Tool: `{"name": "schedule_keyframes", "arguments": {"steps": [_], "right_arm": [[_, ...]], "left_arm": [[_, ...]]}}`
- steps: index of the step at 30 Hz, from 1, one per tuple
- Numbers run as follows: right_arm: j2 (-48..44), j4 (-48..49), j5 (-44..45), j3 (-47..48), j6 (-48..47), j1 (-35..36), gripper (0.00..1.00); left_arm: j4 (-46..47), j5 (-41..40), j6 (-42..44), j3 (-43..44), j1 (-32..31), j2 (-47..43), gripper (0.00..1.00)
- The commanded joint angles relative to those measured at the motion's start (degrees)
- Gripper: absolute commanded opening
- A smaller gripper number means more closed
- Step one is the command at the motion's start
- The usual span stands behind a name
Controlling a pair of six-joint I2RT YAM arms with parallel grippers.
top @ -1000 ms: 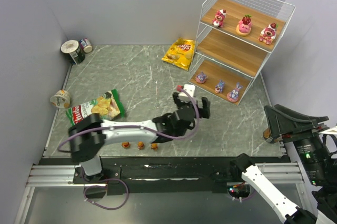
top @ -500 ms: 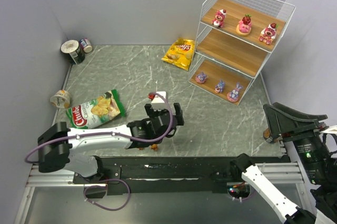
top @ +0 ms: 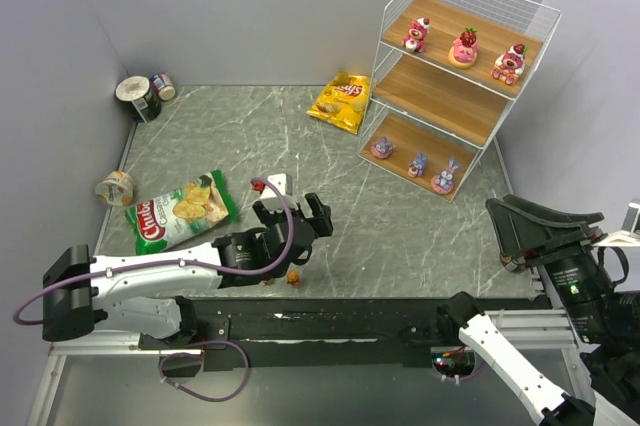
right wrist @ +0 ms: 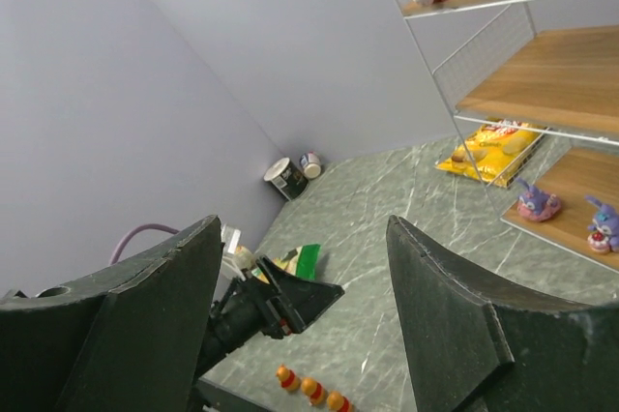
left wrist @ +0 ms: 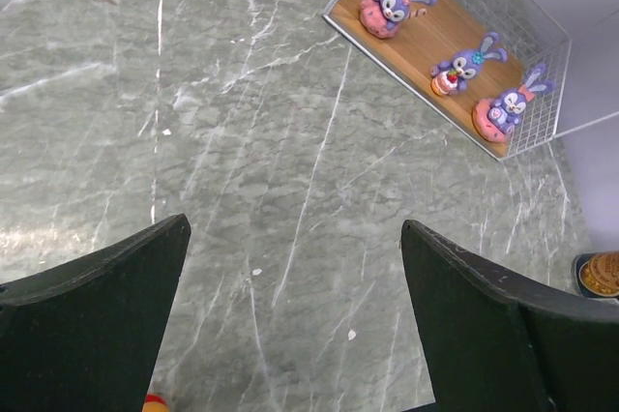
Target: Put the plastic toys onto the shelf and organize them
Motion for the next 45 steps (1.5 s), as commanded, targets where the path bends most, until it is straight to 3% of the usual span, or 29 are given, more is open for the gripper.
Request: {"name": "schedule_keyframes", "arguments": {"steps": [1,13,15,18,19,22,26,33,35,37,41,45], "right_arm": [[-0.3,3.0,-2.2,-0.9,0.4,0.2,0.76],[0.7,2.0,-2.8,-5.9,1.1,0.2,0.76],[0.7,2.3,-6.4,-7.7,-0.2,0.2,0.76],[1.0,3.2,-14.3,-11.3,-4.3,0.2,0.67],[1.0,3.6,-16.0,-13.1,-4.8,0.3,0.52],[1.0,4.4,-20.4,-17.0,-4.7,0.3,0.39],[2.4,6.2,-26.1,-22.3,-5.7,0.3,0.41],[5.2,9.1,-26.2,-27.8,-4.7,0.4,0.47],[6.1,10.4,-26.2,-28.9,-4.2,0.2,0.50],[7.2,10.5,-25.4,-29.0,-4.2,0.2,0.53],[9.1,8.1,-23.4,-27.4,-5.0,0.3,0.50],[9.1,7.2,-21.9,-27.3,-5.1,0.3,0.53]], "left_arm": [[-1.9,-1.5,-3.2,-0.8,0.0,-3.0,0.97],[-6.0,-2.3,-7.0,-1.1,-0.1,-4.7,0.97],[-8.3,-3.1,-9.6,0.2,0.0,-4.2,0.96],[-13.3,-4.0,-13.3,1.4,-0.1,-3.6,0.96],[-15.3,-4.2,-14.2,1.6,0.0,-3.6,0.97],[-17.7,-4.1,-16.3,2.0,0.0,-4.2,0.96],[-20.8,-4.5,-17.5,2.0,-0.1,-6.1,0.96],[-24.3,-4.8,-18.0,1.9,0.0,-9.5,0.96],[-23.2,-2.3,-16.2,0.9,0.0,-9.9,0.97],[-17.6,1.8,-8.7,-0.4,0.0,-9.7,0.98],[-17.1,11.1,-6.3,-1.7,-0.3,-4.8,0.89],[-21.9,10.7,-11.4,-1.1,-3.1,1.5,0.84]]}}
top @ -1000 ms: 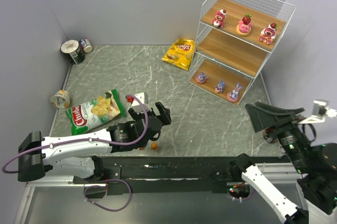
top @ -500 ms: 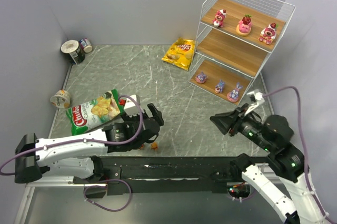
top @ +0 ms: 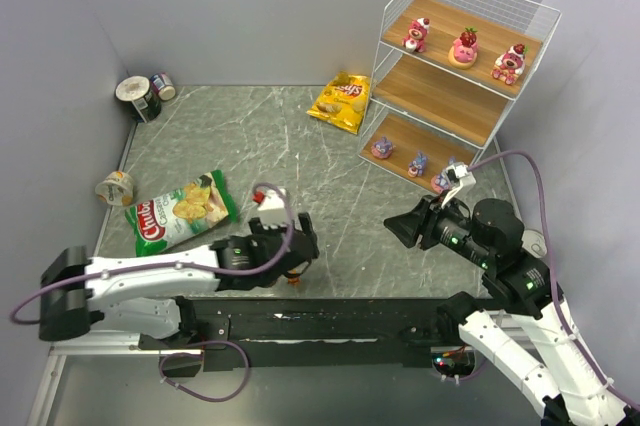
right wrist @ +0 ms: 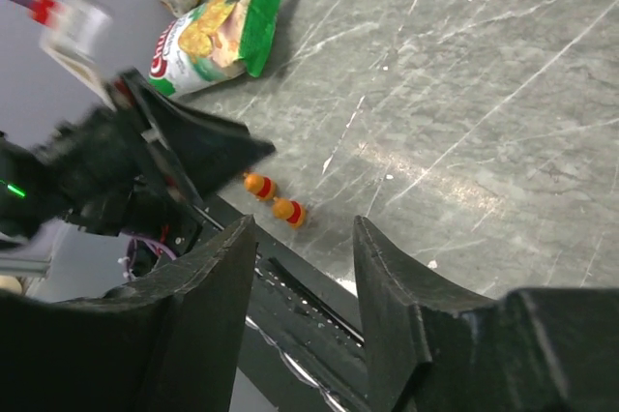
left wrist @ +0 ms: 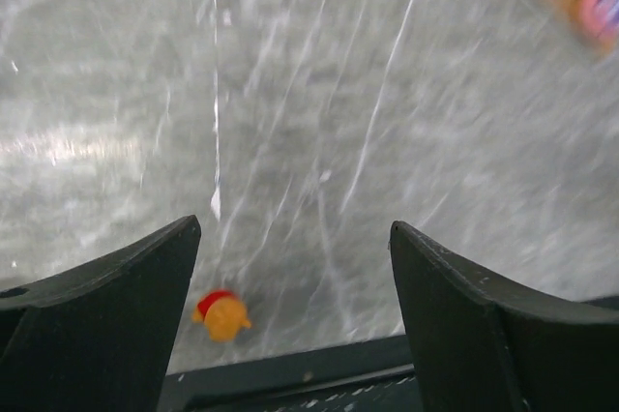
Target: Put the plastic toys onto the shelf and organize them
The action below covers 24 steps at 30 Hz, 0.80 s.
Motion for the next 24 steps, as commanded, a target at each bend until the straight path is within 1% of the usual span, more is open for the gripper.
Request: {"name": "schedule_keyframes", "arguments": {"steps": [1,5,8,12,17,21,22,24], "right_arm": [[0.0,0.9,1.9,1.8,-1.0,0.2,0.53],[-0.3,0.2,2.1,1.6,-0.9,0.3,0.55],[-0.4,0.1,1.9,1.8,-0.8,0.3,0.55],[-0.8,-0.3,2.2,1.9,-0.6,0.3,0.55],[-0.9,-0.2,2.3,1.6,-0.1,0.3,0.55],[-0.6,0.1,2.0,1.2,0.4,0.2,0.55],[-0.5,0.1,2.1,1.2,0.5,0.3,0.55],[-0.5,-0.1,2.3,1.5,0.4,0.3,0.55]], "left_arm": [[-5.4,2.7,-3.1,0.1,-4.1,6.0,0.83],[-7.9,0.7,-7.2,0.8,-6.9,9.2,0.83],[-5.9,2.1,-7.5,-1.1,-7.2,9.3,0.83],[-1.7,5.8,-7.9,-5.1,-7.8,9.4,0.80],[-2.4,5.0,-11.1,-7.7,-8.6,9.3,0.77],[1.4,4.9,-9.6,-10.1,-8.6,7.7,0.76],[3.6,4.9,-8.7,-11.2,-8.6,7.3,0.75],[5.6,5.0,-8.1,-12.0,-8.6,7.3,0.73]]}}
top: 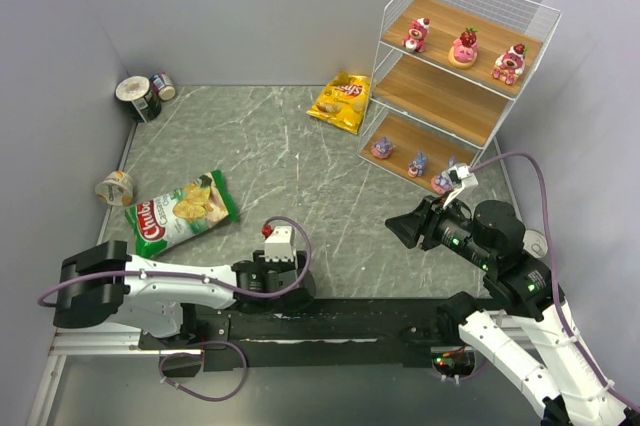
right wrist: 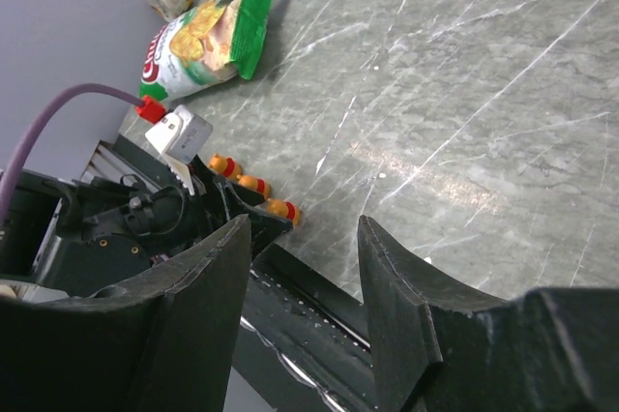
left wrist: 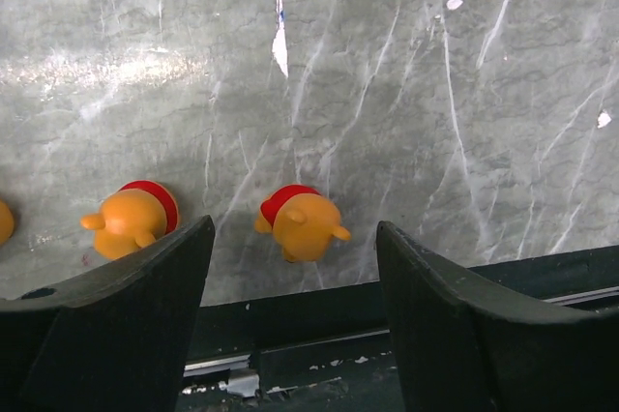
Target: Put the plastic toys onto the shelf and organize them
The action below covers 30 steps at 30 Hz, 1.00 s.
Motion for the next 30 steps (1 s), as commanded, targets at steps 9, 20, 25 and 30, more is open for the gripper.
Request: {"name": "schedule_keyframes", "arguments": {"steps": [9,20,25,30], "right_arm": [[-0.4,0.1,1.4,1.6,-0.3,0.4,0.55],[-1.2,-0.3,2.5,1.0,-0.2,0.4,0.55],[-1.4,-0.4,2.7,0.8,-0.2,0.3,0.55],[-1.6,-0.7,3.0,0.8,-0.2,0.2,0.55]], "left_arm": [[13.3,-2.7,2.2,-5.2,-1.1,1.1,0.65],[15.8,-5.2,0.3,-6.9,-4.0,5.7,0.64],[14.6,-6.3,-1.5,-6.5,-4.9,7.2,0.58],[14.5,-6.9,-2.6,-7.2,-4.9,6.1,0.49]]}}
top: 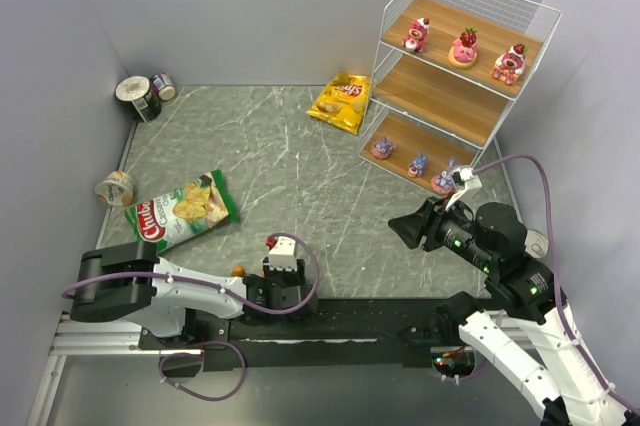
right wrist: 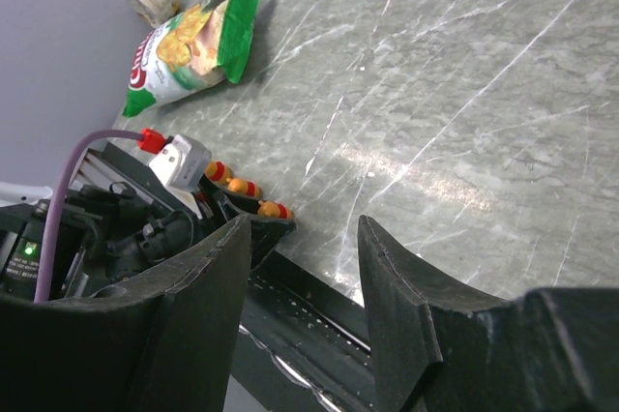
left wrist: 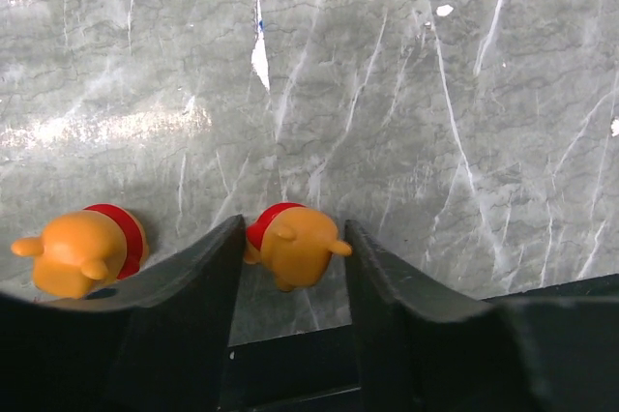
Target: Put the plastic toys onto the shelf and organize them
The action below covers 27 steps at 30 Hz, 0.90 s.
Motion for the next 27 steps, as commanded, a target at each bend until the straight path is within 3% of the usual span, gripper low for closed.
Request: {"name": "schedule_keyframes", "arguments": {"steps": [1,5,12,16,20,27], "right_arm": [[-0.7,0.7,1.1,0.7,-0.2,0.2,0.55],[-0.9,0.4,1.3,0.8,-0.3,0.2,0.55],[-1.4,-0.6,2.4,1.7,-0.4,0.2,0.55],[-2.1,-1.9,2.9,3.3,-0.4,0.2,0.55],[-2.9,-3.1,3.7,5.6,-0.6,0.2,0.56],[-3.1,-4.3,4.4,11.9,-1.8,0.2,0.57]], "left_arm": [[0.2,1.3,-3.0,-1.2,-0.6,0.0,0.48],[0.5,0.6,-2.9,-1.6,-0.6,-1.4,0.39],[-0.6,-1.9,0.4,2.5,-0.3,-2.5,0.08],[2.7,-0.9,7.8,6.1,3.9,-3.5,0.02],[10.0,5.3,18.4,10.1,11.7,-4.4,0.01],[7.7,13.7,31.5,32.0,20.4,5.9,0.01]]}}
